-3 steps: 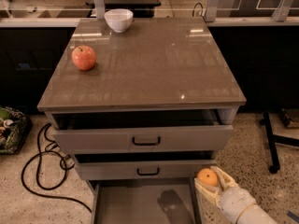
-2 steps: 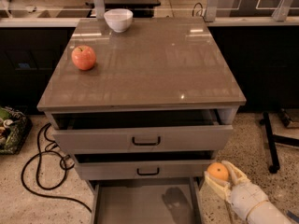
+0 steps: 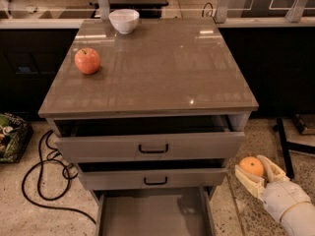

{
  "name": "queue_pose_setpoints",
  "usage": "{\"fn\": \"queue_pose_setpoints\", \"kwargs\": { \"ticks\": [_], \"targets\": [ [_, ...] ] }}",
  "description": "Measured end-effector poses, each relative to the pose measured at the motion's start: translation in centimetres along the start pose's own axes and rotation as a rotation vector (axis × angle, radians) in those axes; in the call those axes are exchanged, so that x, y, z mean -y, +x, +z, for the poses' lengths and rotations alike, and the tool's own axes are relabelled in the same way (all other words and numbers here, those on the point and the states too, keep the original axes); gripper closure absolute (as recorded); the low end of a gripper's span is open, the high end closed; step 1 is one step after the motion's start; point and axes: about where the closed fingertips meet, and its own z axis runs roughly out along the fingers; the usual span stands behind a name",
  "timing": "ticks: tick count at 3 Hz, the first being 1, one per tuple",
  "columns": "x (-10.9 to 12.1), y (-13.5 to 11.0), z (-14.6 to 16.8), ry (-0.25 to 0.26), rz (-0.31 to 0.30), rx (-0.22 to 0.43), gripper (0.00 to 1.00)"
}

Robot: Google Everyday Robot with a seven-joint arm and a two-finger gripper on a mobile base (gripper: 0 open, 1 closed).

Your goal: Pick orange from bottom drawer and place on counter

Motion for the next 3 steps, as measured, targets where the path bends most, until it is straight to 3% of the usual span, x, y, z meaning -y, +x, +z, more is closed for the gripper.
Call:
{"fn": "queue_pose_setpoints", "kwargs": {
  "ticks": [2,3],
  "targets": [
    [3.1,-6.7,-2.3,0.117,-0.067,0.026,1.00],
    [3.4,-10.2,-2.5,0.134,-0.105,0.054,1.00]
  ]
}}
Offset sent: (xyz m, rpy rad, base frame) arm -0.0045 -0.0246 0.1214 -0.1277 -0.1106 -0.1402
